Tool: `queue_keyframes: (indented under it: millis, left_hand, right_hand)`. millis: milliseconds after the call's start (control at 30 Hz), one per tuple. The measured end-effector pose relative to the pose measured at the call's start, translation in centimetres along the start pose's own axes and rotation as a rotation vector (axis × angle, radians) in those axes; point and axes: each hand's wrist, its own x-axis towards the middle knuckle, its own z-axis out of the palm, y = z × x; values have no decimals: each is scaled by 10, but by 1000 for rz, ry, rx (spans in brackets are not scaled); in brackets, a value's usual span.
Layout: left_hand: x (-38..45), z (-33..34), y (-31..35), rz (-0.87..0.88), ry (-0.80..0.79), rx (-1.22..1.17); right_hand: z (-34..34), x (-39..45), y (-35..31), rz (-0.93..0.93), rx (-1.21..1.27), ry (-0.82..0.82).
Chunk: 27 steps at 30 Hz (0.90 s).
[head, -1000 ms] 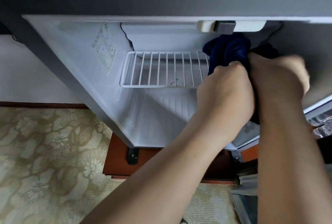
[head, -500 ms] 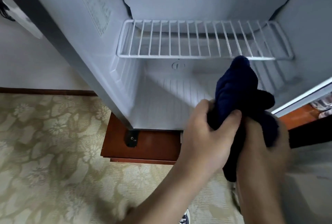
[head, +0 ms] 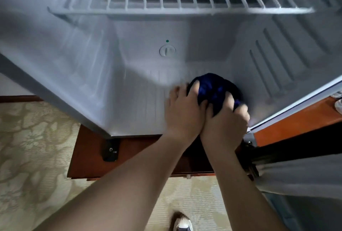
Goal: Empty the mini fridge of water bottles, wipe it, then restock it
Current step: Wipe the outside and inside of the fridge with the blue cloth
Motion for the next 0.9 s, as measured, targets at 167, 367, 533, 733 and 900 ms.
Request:
queue_keyframes:
  millis: [167,367,533,733,900]
  left_hand:
    - [27,13,-3,118,-10,245]
    - [84,9,9,179,-41,433]
    - [78,-29,-21,82,39,559]
    - [52,-80,-54,-177,268,203]
    - [58,-96,-53,-176,223,10]
  right_hand:
    - [24,20,-1,-76,-129,97]
    - [44,65,-14,-32,-136,7]
    - [62,61,-48,-123,-85,-95]
    - [83,14,-95,-369,-39,-18]
    - [110,-35,-117,-456,177,-207]
